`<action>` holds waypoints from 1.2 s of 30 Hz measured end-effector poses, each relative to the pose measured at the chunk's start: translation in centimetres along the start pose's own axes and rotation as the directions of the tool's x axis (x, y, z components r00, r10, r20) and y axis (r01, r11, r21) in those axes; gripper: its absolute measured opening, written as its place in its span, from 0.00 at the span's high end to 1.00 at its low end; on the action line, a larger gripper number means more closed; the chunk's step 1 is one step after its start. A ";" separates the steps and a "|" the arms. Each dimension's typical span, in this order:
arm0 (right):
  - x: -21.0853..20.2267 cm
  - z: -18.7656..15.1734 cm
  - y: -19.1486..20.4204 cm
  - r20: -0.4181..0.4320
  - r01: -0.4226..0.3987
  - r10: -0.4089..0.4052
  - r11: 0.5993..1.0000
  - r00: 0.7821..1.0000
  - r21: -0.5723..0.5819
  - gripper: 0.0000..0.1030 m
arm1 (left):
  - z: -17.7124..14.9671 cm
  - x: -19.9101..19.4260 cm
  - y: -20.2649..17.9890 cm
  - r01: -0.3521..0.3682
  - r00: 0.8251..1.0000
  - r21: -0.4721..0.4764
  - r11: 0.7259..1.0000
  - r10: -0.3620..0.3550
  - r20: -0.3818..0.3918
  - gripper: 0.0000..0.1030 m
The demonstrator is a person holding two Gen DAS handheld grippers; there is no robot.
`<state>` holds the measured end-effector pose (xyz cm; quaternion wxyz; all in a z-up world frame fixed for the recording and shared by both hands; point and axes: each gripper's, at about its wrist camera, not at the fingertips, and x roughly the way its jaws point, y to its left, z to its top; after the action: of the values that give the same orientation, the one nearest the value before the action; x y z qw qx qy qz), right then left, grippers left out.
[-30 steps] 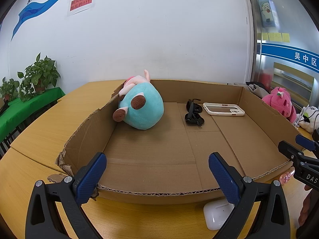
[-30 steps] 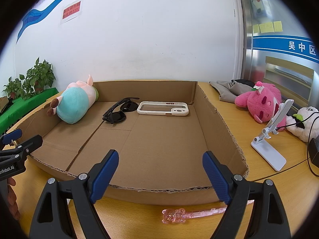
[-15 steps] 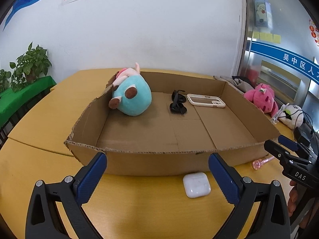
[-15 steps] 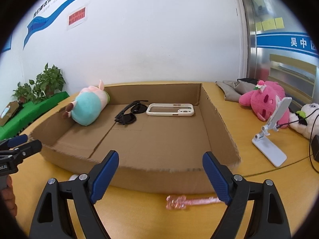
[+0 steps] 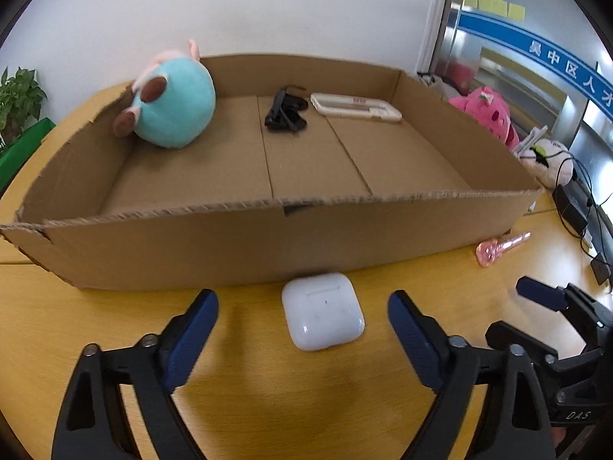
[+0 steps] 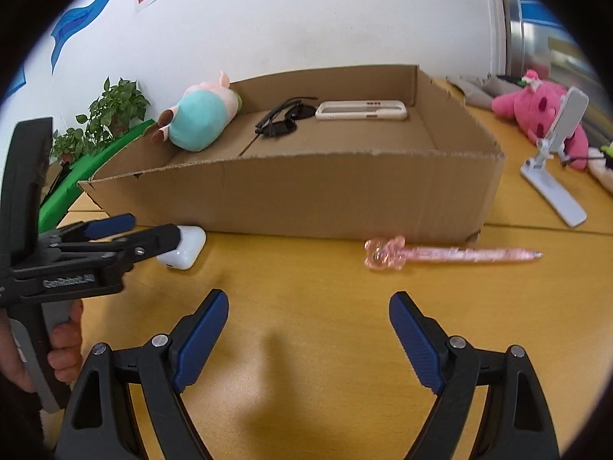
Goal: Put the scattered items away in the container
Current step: 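Move the left tool to the white earbud case and grasp it, then lift the earbud case with the left tool and carry it into the box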
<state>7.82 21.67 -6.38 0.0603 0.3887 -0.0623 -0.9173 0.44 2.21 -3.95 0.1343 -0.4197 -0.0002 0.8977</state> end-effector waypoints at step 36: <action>4.1 1.9 7.7 -0.411 -0.498 0.392 0.847 0.823 -0.189 0.55 | -5.0 -3.6 -1.2 0.214 0.977 0.272 0.938 -0.200 -0.076 0.53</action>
<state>4.06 13.57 -6.71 0.3410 0.5097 -0.0061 -0.7899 6.71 1.97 -4.29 0.2858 -0.4154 0.0853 0.8594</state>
